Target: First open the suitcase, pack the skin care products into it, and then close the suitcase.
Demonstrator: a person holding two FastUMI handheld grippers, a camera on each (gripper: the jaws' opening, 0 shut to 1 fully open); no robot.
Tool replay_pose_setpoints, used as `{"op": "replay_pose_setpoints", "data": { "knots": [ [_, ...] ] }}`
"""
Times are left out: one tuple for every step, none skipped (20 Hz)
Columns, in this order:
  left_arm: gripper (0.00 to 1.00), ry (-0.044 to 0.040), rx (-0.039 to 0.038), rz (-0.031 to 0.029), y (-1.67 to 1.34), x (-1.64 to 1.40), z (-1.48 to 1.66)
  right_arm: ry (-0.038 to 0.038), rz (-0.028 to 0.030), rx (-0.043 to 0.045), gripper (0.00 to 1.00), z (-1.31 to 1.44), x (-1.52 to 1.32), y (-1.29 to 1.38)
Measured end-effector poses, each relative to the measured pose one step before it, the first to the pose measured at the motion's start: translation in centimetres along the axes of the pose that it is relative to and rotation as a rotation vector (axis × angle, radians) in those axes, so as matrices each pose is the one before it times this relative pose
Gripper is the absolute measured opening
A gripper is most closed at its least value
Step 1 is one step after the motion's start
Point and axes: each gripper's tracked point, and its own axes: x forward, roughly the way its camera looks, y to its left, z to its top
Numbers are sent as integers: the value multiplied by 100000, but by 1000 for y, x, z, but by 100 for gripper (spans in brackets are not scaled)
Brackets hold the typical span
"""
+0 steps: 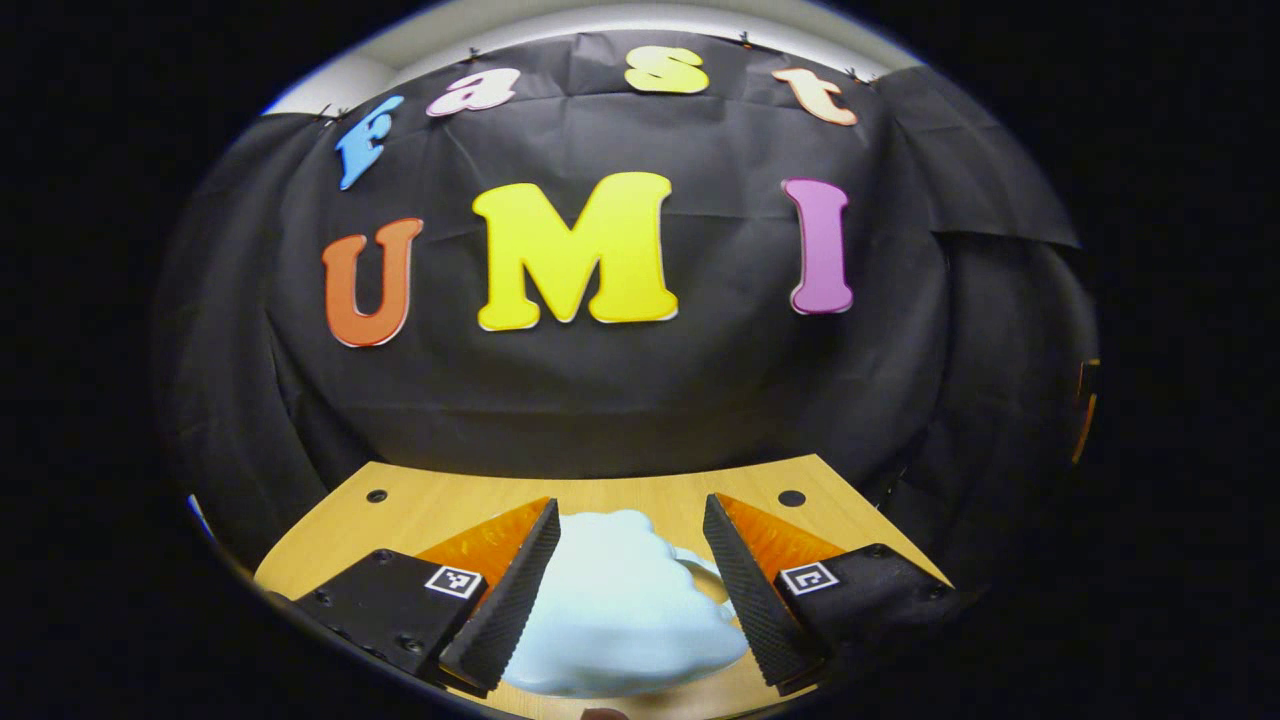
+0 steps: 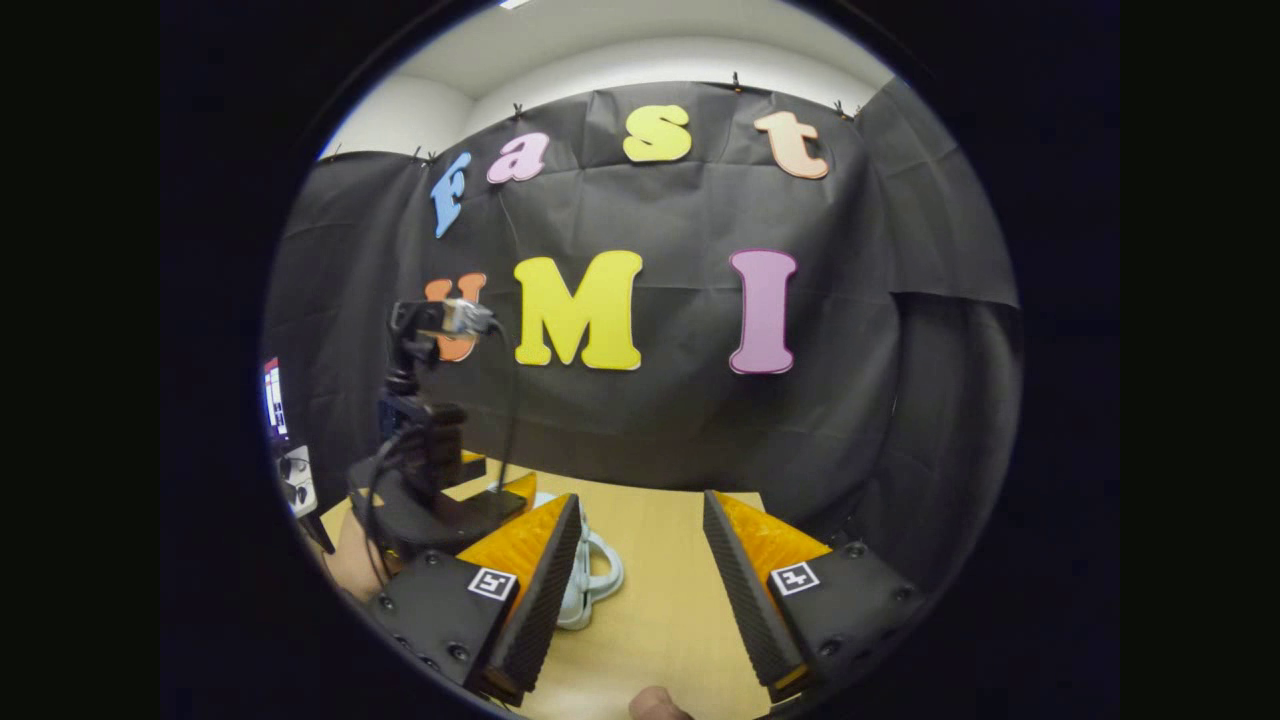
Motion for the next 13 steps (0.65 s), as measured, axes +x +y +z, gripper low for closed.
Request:
{"op": "replay_pose_setpoints", "data": {
  "knots": [
    [92,-1010,-872,2853,1493,-1030,673,-971,447,-445,74,291,185,548],
    [93,-1517,-221,2672,1248,-1450,550,-388,359,-903,74,101,199,581],
    [93,-1101,309,1929,1099,-1114,495,20,503,-773,74,-63,173,463],
    [94,-816,-239,1820,960,-1278,26,457,783,-290,76,-237,157,546],
    [94,-496,-1314,1276,714,-1148,222,527,796,101,76,-56,62,492],
    [94,-222,-1735,647,660,-1011,117,159,1058,408,78,48,117,545],
    [94,-616,-766,876,437,-878,462,90,797,129,80,128,194,395],
    [94,-1283,428,1585,569,-756,549,18,458,-277,81,-36,271,269],
    [94,-1339,986,1327,406,-566,602,-57,71,-310,81,96,160,156],
    [95,-1025,1242,1565,138,-754,644,195,577,-125,79,25,153,229],
    [95,-1147,493,892,673,-545,719,-37,912,90,81,153,90,312],
    [95,-1621,-211,579,25,-515,693,-133,543,-108,81,122,-2,95],
    [95,-1336,-731,482,92,-468,537,-521,681,21,80,172,-93,30]
  ]
}}
